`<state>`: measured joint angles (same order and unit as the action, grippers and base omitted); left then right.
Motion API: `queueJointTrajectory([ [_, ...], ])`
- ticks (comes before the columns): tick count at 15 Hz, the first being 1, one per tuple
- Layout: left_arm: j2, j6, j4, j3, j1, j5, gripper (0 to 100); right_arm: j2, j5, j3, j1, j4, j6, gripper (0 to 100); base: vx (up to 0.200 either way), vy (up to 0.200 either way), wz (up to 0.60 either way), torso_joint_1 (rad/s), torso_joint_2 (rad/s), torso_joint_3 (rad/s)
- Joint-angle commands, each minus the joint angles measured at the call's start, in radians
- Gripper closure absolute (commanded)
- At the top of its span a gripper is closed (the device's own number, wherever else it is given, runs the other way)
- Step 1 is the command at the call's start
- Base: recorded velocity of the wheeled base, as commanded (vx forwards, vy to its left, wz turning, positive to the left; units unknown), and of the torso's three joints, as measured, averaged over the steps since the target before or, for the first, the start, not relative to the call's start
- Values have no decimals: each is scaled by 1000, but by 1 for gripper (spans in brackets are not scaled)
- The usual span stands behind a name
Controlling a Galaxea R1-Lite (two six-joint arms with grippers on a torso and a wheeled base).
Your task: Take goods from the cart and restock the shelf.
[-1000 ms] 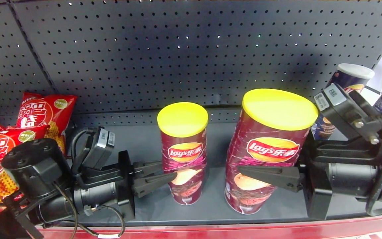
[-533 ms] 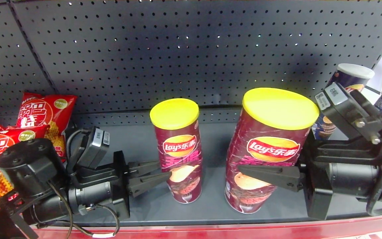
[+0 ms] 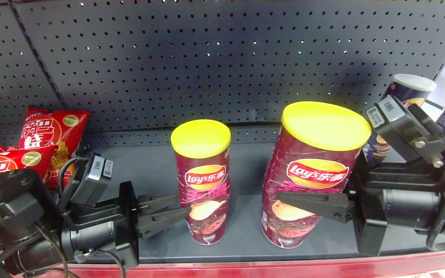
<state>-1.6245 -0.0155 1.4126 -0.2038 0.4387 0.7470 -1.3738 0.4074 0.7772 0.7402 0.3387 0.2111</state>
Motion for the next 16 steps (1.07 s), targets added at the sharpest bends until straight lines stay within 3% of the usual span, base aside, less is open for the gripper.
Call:
queueJointTrajectory([
  [1,3,0,3,-3,0,0,100,1,1,-1,1,0,1,100,0,0,0,0,0,0],
  [9,-5,6,2,6,-2,-2,100,24,-10,-24,2,-1,1,100,0,0,0,0,0,0],
  [10,-5,6,2,4,-2,-2,0,24,-18,-26,10,-1,1,100,0,0,0,0,0,0],
  [16,17,0,2,27,-41,9,0,22,-22,-26,18,-1,-1,100,0,0,0,0,0,0],
])
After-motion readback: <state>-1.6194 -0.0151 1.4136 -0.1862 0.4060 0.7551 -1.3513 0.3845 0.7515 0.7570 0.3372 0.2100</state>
